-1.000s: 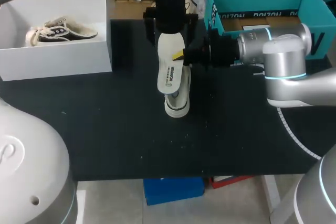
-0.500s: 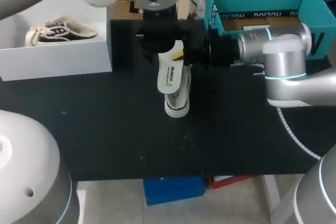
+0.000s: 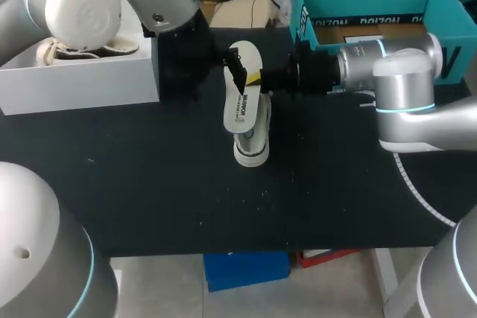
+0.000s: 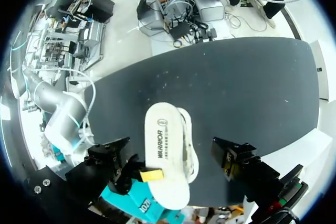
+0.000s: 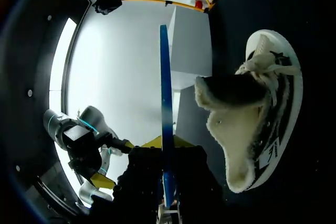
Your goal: Take the shoe out of the shoebox, open the shoe tongue, remove and reinsert the insole, then place the shoe into the shoebox
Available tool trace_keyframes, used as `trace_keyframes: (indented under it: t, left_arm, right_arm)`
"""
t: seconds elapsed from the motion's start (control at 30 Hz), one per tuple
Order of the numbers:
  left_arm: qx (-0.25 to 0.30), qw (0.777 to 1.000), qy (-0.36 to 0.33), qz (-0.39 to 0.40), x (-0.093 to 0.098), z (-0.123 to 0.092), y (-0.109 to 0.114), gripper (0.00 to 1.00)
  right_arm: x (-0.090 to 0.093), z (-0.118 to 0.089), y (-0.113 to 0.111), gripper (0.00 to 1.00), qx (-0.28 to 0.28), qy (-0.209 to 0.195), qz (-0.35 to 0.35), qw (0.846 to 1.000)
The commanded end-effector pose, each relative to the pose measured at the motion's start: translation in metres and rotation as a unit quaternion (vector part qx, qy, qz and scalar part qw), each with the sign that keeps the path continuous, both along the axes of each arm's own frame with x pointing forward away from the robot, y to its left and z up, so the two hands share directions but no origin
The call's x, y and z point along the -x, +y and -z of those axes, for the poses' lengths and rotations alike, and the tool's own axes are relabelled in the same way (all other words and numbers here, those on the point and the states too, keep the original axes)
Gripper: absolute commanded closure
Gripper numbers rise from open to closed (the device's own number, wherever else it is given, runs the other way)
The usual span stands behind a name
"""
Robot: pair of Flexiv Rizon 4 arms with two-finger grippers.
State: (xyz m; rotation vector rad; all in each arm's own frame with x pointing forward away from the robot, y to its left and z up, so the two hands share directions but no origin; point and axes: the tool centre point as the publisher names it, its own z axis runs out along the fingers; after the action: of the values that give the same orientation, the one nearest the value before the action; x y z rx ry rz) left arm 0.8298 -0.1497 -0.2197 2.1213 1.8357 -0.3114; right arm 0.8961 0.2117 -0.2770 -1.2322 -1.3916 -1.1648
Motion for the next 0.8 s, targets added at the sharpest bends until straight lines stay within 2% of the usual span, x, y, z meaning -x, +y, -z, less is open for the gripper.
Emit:
trace_keyframes:
  t: [0.03,0.23,0.27,0.4,0.5,0.67,0.8]
  left_arm:
    - [0.019,1.000,-0.003,0.001,0.002,0.003,0.003,0.00]
    - [0.019,1.000,-0.003,0.001,0.002,0.003,0.003,0.00]
    - [0.064,0.998,0.005,0.011,0.002,-0.001,0.004,0.00]
    - [0.173,0.984,0.022,0.022,0.002,-0.005,0.009,0.00]
    - [0.231,0.972,0.023,0.026,0.000,-0.004,0.014,0.00]
    - [0.272,0.962,0.024,0.023,0.000,0.003,0.017,0.00]
    - [0.289,0.957,-0.006,0.014,0.001,0.006,0.017,0.00]
  right_arm:
    - [-0.001,0.000,0.001,1.00,0.001,0.000,0.000,1.000]
    - [-0.001,0.000,0.001,1.00,0.001,0.000,0.000,1.000]
    - [-0.001,0.000,0.001,1.00,0.001,0.000,0.000,1.000]
    - [-0.001,0.000,0.001,1.00,0.001,0.000,0.000,1.000]
    - [-0.001,0.000,0.001,1.00,0.001,0.000,0.000,1.000]
    - [-0.001,0.000,0.001,1.00,0.001,0.000,0.000,1.000]
    - [-0.001,0.000,0.001,1.00,0.001,0.000,0.000,1.000]
